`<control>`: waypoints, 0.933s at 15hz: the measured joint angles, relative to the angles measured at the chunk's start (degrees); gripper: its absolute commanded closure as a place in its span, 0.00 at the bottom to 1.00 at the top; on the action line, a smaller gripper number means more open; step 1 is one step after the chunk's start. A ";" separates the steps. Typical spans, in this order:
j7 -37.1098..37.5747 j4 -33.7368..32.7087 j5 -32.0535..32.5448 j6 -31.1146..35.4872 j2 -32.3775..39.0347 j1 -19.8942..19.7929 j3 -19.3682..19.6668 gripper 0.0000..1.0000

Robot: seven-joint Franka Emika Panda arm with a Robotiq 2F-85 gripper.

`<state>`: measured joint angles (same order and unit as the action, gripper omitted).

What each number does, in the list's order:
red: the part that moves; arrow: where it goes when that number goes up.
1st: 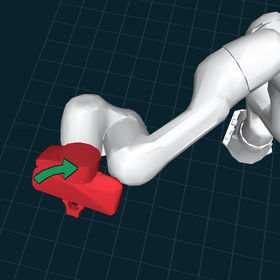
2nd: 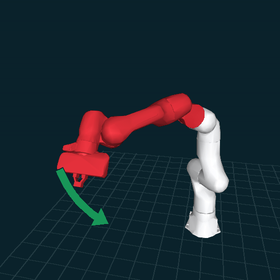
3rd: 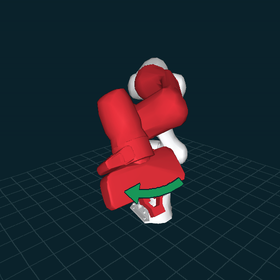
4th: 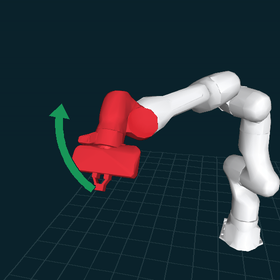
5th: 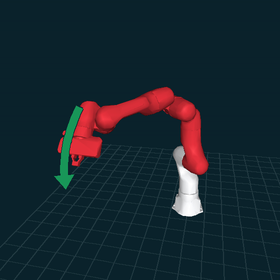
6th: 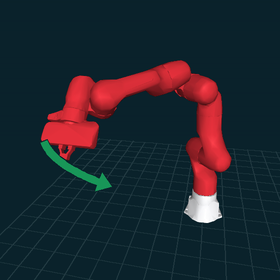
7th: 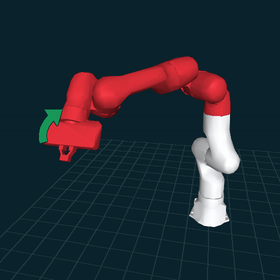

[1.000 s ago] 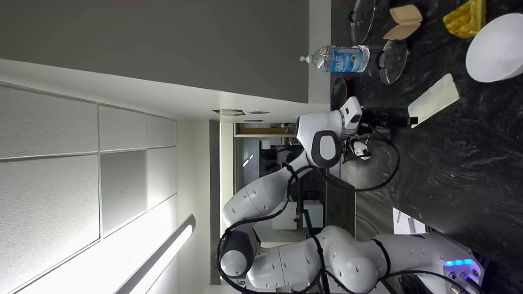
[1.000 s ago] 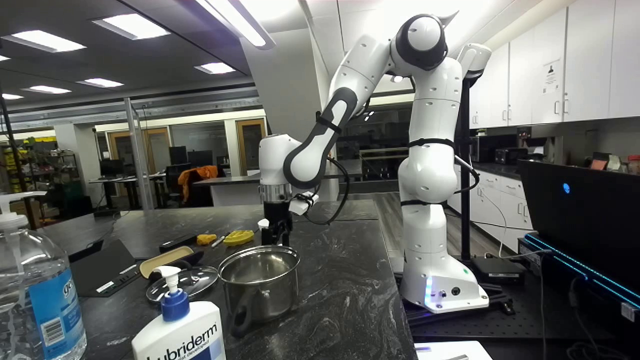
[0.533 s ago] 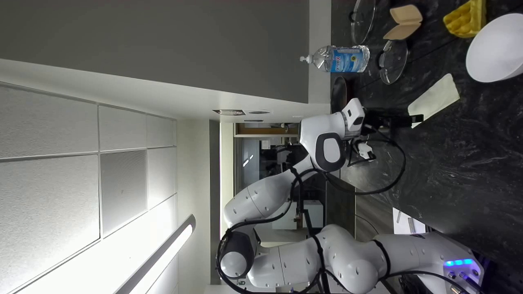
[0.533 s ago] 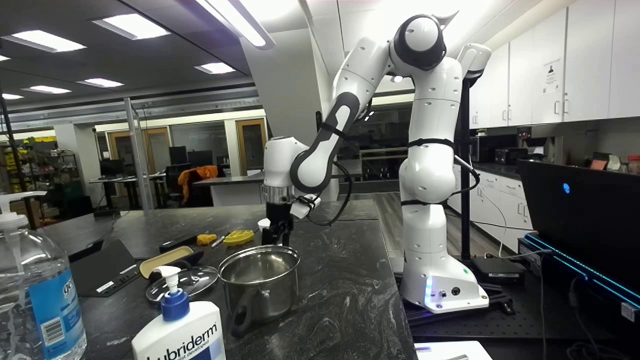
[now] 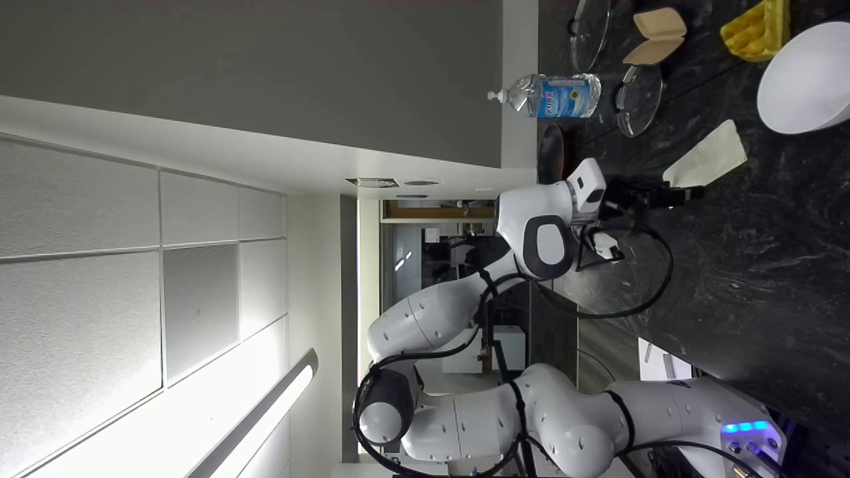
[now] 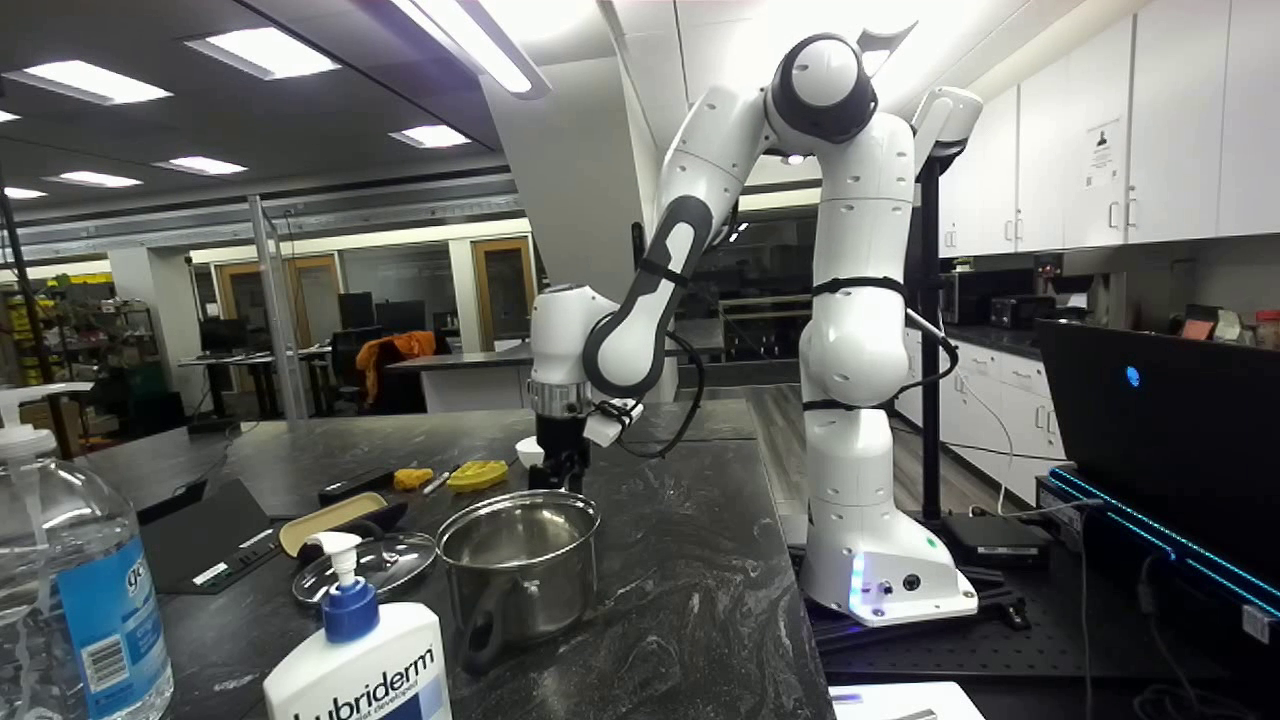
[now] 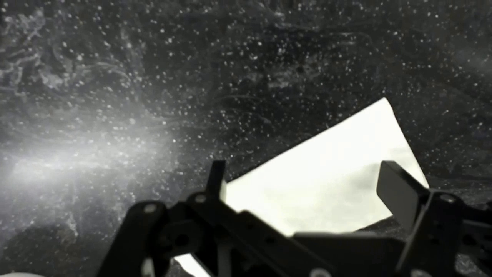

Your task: Move the paper towel side to side

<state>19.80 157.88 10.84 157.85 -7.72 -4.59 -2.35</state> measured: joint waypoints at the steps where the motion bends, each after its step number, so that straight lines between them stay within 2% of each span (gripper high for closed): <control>1: 0.00 0.00 0.41 0.50 0.58 -0.06 0.00 0.25; 3: 0.00 -0.03 1.44 1.77 1.73 -0.19 0.01 0.34; 11: 0.03 -0.66 5.29 2.84 2.15 -1.03 0.43 0.95; 12: 0.05 -0.68 5.76 2.87 2.15 -1.11 0.44 0.99; 14: 0.62 -0.70 6.89 2.89 2.16 -1.22 0.44 1.00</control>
<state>20.42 157.18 17.73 160.73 -5.57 -5.81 -1.92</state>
